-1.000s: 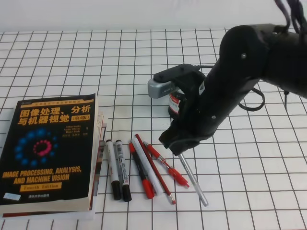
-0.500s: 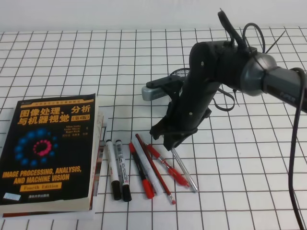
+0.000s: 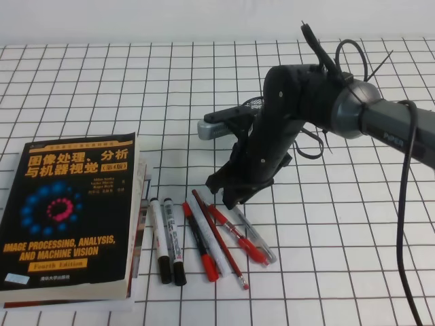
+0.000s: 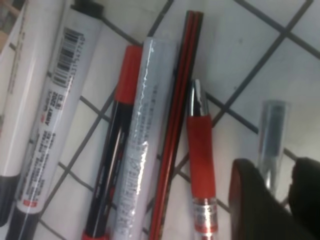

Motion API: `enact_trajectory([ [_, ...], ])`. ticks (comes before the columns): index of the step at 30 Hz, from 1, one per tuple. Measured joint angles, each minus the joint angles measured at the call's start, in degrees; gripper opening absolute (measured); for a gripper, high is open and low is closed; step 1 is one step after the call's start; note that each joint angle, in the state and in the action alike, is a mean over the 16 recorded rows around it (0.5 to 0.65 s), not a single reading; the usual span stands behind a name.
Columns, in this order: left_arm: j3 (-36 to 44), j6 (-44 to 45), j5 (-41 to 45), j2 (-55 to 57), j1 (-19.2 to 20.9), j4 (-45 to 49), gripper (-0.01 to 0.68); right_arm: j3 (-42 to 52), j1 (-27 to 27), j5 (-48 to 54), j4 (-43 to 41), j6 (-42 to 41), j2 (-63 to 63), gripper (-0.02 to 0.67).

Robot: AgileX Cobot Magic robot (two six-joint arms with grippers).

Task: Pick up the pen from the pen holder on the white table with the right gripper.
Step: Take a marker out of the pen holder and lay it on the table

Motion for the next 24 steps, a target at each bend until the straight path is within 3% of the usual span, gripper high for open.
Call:
enact_trajectory([
  [9,0.0,0.0,0.0,0.0,0.0,0.0,-0.004,2.09,1.06,-1.49,-1.66,0.08,-4.19,0.225],
  [15,0.0,0.0,0.0,0.0,0.0,0.0,-0.004,8.79,2.64,-4.41,-3.93,0.22,-14.62,0.149],
  [24,0.0,0.0,0.0,0.0,0.0,0.0,-0.004,25.54,4.21,-8.67,-7.73,3.24,-40.04,0.011],
])
